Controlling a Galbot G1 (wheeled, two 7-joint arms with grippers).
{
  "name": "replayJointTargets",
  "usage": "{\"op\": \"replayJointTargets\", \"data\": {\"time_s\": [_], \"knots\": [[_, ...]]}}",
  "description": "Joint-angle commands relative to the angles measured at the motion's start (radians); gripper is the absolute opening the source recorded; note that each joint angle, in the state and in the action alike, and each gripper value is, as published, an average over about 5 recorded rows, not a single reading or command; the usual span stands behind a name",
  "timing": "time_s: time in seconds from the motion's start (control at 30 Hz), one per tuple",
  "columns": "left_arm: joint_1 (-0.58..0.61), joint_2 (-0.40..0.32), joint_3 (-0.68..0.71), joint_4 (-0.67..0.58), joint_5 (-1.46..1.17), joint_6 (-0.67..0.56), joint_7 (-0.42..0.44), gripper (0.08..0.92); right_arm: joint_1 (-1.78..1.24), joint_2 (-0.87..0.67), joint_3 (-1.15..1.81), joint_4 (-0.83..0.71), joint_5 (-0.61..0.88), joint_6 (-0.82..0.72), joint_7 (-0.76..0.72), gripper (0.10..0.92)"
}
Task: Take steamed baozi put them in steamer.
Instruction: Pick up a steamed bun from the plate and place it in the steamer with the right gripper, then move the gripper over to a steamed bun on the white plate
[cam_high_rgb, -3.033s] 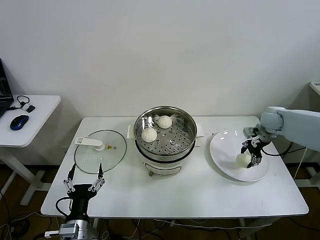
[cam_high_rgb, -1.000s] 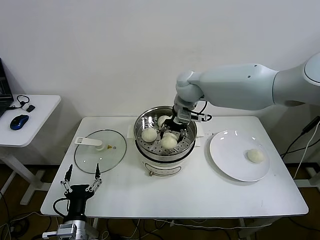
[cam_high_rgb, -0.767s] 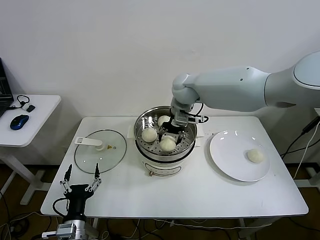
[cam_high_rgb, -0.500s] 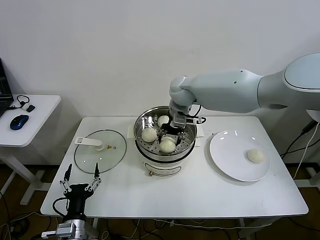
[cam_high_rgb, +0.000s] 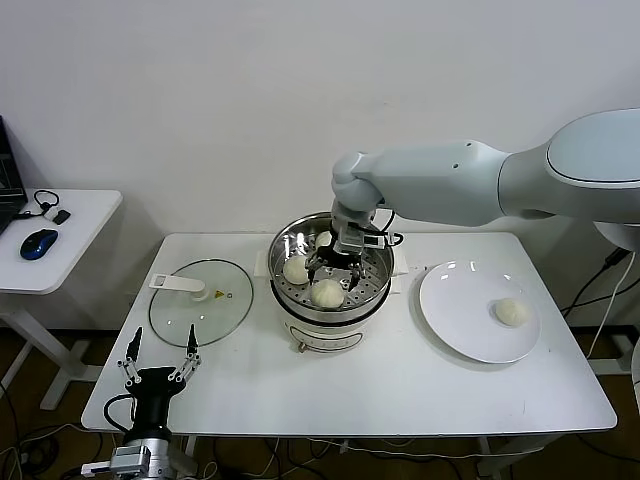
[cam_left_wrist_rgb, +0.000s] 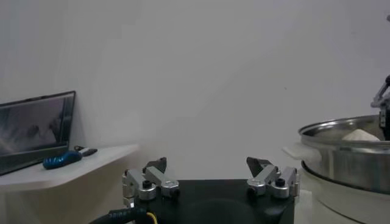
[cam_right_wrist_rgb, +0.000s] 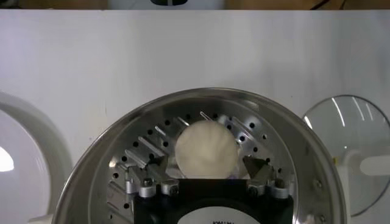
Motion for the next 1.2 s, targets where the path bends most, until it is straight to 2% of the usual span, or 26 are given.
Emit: {"op": "replayJointTargets", "data": {"time_s": [0.03,0.27,0.57,0.83,1.2], "knots": [[0.000,-0.049,-0.003,-0.004,-0.002,0.002,0.000,0.823,0.054,-0.012,-0.020,0.006,0.056,0.016,-0.050,0.822],[0.001,-0.049,0.009,-0.009,0.003,0.004,0.002,0.823,0.141,-0.087,-0.065,0.030,0.174,-0.033,-0.140,0.823],[0.005,-0.049,0.022,-0.015,0.004,0.004,0.003,0.823,0.227,-0.210,-0.165,0.093,0.332,-0.357,-0.157,0.823],[0.003,-0.049,0.023,-0.014,0.000,0.004,0.005,0.823,0.219,-0.312,-0.264,0.064,0.366,-0.551,-0.145,0.823],[-0.004,-0.049,0.021,-0.003,-0.001,0.010,0.007,0.823,0.087,-0.471,-0.231,-0.016,0.292,-0.571,-0.173,0.823]]}}
